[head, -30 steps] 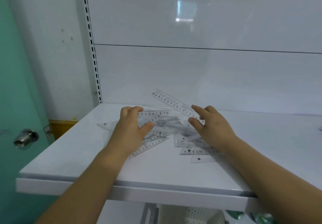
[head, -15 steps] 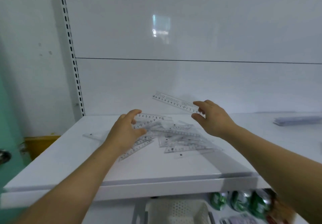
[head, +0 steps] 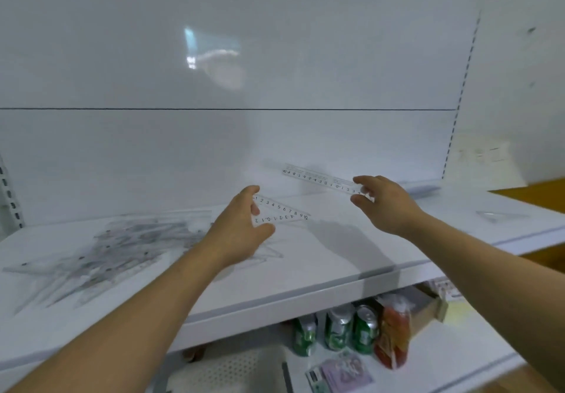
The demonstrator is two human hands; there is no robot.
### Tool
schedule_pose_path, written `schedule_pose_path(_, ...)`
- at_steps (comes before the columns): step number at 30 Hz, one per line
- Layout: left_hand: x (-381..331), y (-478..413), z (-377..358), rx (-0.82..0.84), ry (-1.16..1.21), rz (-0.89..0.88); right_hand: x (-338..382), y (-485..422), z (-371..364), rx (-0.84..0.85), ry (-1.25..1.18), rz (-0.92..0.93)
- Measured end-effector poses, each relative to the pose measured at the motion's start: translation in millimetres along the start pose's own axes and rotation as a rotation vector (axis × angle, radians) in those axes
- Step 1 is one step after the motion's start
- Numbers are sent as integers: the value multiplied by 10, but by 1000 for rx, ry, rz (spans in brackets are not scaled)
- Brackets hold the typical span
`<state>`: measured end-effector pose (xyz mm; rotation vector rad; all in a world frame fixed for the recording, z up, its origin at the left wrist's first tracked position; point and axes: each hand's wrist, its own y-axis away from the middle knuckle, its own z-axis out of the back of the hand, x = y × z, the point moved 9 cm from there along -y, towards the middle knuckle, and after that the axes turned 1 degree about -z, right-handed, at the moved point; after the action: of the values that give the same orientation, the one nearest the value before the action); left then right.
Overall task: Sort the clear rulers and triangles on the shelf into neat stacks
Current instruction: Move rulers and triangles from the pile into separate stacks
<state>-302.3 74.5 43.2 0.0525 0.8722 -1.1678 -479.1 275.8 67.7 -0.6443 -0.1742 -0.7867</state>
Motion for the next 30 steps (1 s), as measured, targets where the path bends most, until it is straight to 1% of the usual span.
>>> schedule_pose_path(3, -449, -157, -489, 11, 25, -45, -581, 39, 299, 5, 40, -23)
schedule_pose_path(8, -1161, -429, -1373, 60, 104, -40, -1587, 85, 783, 23, 82, -75)
schedule_pose_path(11, -1493, -558, -1750, 52, 69, -55, -2087, 93, 977, 29, 79, -109)
schedule_pose_path(15, -1724, -700, -2063, 43, 9, -31, -2558, 14, 1071, 54, 73, -142)
schedule_pose_path(18, -1740, -826, -2228, 91, -47, -13, -2794, -113, 991, 80, 53, -151)
schedule_pose_path(23, -1593, -1016, -2468, 250, -150, 21, -2985, -441, 691, 162, 15, -139)
schedule_pose_path(30, -1367, -1263, -2742, 394, -159, 118, -2979, -1142, 303, 271, 25, -26)
